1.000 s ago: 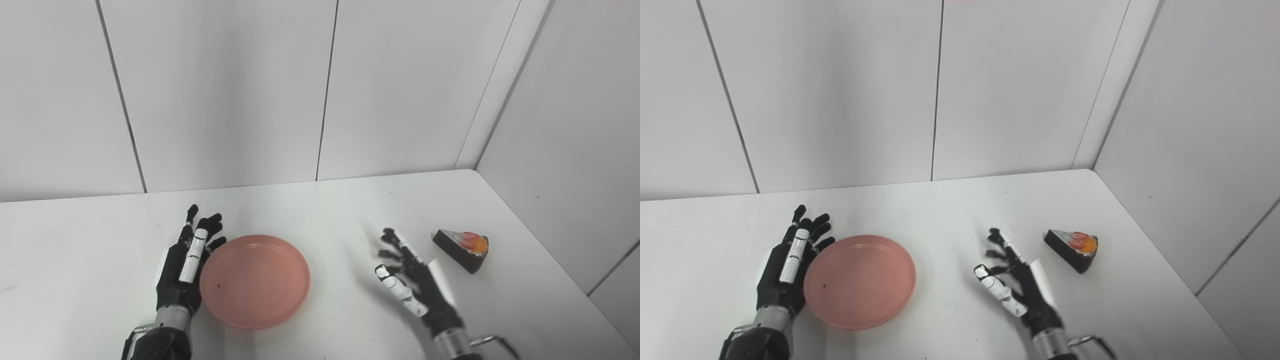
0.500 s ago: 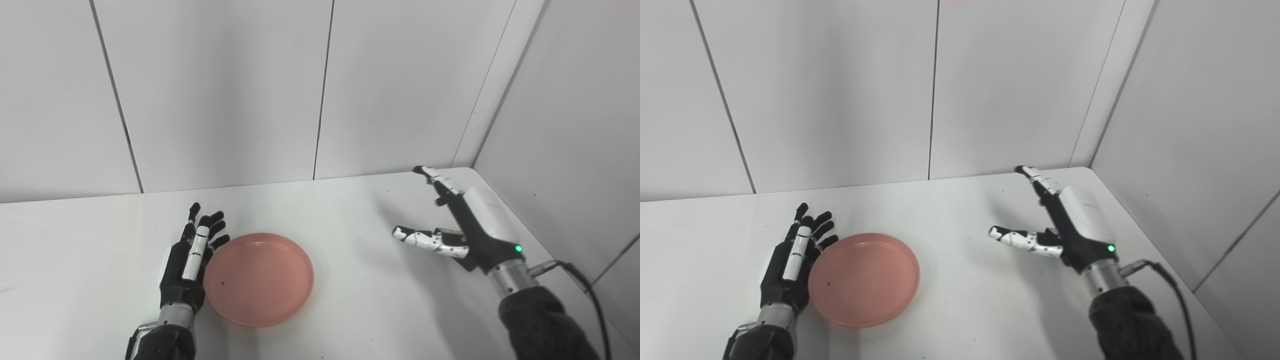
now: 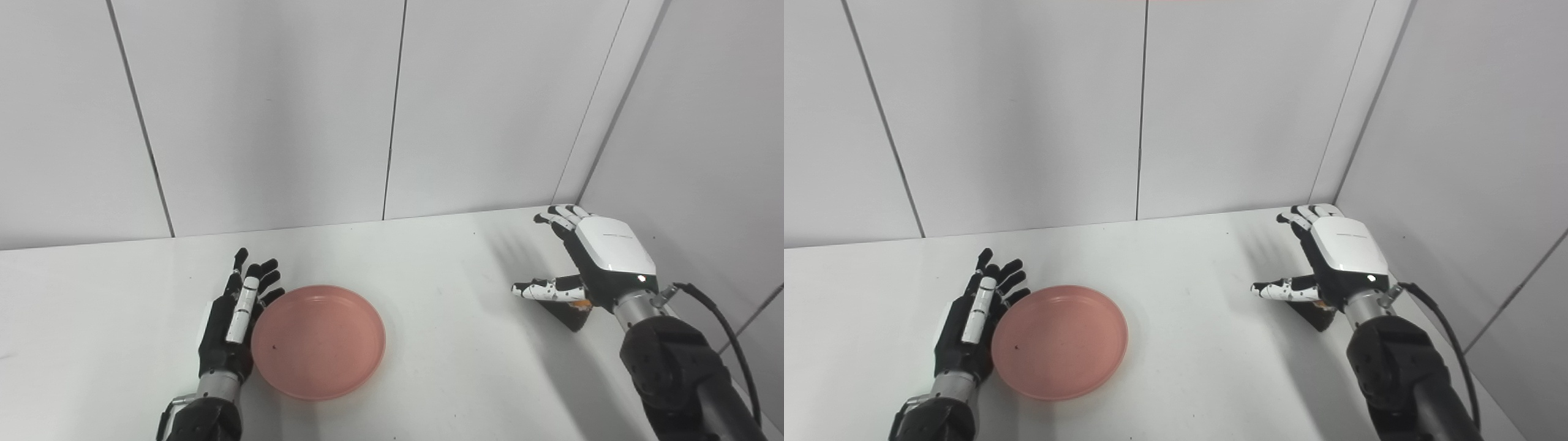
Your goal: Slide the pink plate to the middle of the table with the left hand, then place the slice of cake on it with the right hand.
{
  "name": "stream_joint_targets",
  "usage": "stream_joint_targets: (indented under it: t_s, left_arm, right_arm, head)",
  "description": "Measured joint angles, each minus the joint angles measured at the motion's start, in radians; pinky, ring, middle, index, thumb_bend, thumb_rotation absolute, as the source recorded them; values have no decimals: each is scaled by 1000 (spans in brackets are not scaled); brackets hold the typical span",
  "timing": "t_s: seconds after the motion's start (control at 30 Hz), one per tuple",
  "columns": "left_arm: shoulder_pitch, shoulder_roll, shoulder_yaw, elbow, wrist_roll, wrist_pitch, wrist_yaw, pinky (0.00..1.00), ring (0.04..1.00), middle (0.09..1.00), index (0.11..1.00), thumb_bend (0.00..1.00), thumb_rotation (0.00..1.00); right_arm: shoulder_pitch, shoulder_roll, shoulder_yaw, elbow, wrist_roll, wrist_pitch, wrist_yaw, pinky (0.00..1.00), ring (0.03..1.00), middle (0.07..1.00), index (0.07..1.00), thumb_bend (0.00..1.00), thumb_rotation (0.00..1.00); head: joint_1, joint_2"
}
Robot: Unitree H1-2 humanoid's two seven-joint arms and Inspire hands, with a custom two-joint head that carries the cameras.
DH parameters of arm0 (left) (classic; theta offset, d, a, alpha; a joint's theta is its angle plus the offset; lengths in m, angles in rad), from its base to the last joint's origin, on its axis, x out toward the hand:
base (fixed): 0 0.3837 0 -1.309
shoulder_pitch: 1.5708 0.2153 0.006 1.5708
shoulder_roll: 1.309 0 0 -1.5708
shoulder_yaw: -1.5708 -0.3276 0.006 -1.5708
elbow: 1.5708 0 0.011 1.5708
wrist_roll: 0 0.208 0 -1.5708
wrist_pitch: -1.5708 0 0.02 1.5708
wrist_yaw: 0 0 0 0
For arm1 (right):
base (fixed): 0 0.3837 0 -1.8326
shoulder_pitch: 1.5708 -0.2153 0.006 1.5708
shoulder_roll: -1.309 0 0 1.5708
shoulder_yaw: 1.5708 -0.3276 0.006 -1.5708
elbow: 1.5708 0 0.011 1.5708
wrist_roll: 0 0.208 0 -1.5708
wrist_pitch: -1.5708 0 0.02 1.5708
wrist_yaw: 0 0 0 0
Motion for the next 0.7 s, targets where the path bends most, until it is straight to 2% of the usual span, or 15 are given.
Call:
stream_joint_targets:
  t_s: [0.13,0.23,0.5,0.7]
  left_arm:
    - [-1,0,-7,3,15,-2,0,742,837,833,1000,571,755]
    - [-1,0,-7,4,17,-2,0,738,835,829,1000,571,751]
    - [-1,1,-8,4,19,-2,0,742,839,837,1000,556,756]
    - [-2,1,-9,6,19,-2,0,730,837,838,1000,560,769]
  right_arm:
    - [-21,-3,15,74,4,19,44,1000,968,967,870,1000,507]
    - [-32,-4,17,145,21,21,47,1000,969,968,873,1000,510]
    - [-47,-16,27,333,83,18,-24,1000,964,956,872,1000,569]
    - [-63,-50,60,374,109,14,-49,1000,970,959,877,1000,617]
  head:
    - [3,2]
    - [3,2]
    - [2,5]
    - [-2,6]
